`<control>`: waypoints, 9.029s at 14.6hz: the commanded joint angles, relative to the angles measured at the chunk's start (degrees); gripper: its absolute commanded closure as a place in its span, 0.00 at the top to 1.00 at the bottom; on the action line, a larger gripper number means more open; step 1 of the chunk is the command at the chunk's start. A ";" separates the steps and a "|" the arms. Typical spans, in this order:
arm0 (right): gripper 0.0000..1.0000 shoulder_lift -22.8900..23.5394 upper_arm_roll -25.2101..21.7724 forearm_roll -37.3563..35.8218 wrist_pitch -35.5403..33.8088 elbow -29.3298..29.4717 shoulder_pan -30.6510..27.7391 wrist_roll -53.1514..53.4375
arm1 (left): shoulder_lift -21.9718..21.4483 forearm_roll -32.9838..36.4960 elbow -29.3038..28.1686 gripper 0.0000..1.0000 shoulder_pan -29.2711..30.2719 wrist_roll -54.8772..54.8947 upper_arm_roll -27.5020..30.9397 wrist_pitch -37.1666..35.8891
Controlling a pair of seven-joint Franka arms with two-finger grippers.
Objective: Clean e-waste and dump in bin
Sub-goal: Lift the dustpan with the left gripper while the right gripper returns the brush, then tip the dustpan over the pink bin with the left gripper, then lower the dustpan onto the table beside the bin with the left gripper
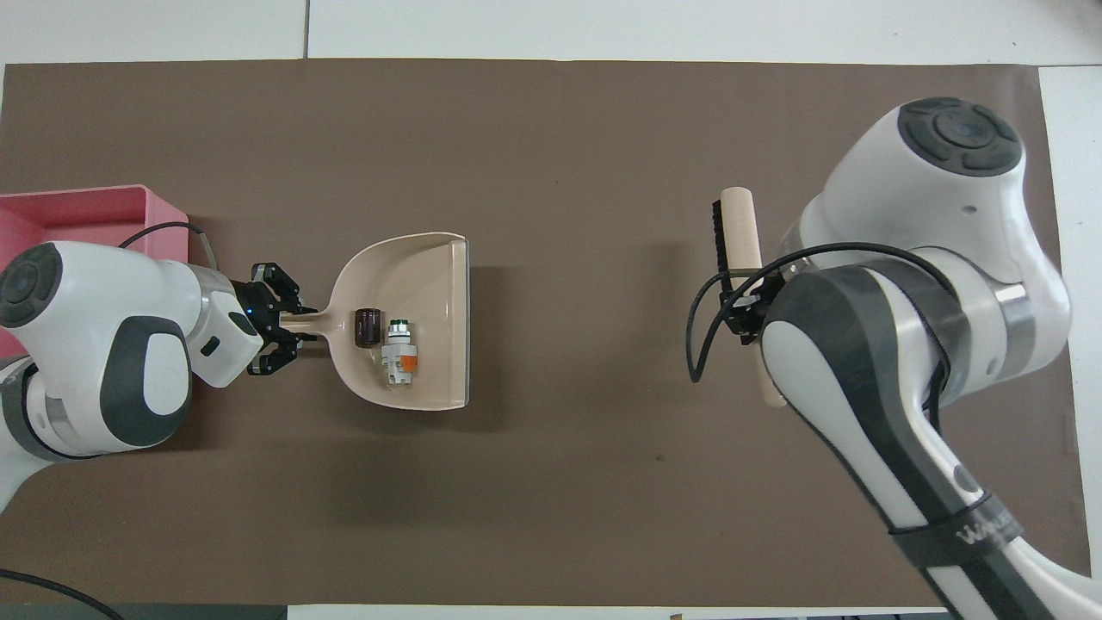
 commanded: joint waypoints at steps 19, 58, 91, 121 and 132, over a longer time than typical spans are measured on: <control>0.22 -8.76 0.92 -8.80 32.69 -30.58 -23.39 -22.91 | 14.60 9.11 48.04 0.00 35.18 12.52 1.54 -35.49; 0.99 -6.92 -5.58 -7.74 -10.56 13.45 -7.31 -1.57 | -0.24 79.97 19.85 0.00 25.96 -9.36 2.43 2.75; 0.99 -6.56 -5.49 -6.51 -9.59 14.33 -6.87 -1.82 | 0.20 34.03 20.74 0.00 14.97 3.29 2.34 -17.03; 0.99 -6.65 -5.49 -6.69 -8.98 14.16 -6.95 -4.19 | 4.50 30.49 2.71 0.10 -15.62 -29.40 2.34 3.71; 0.99 -6.65 -5.58 -6.51 -9.06 14.07 -7.13 -4.28 | 3.62 30.49 6.74 1.00 -15.09 -28.79 2.42 -3.47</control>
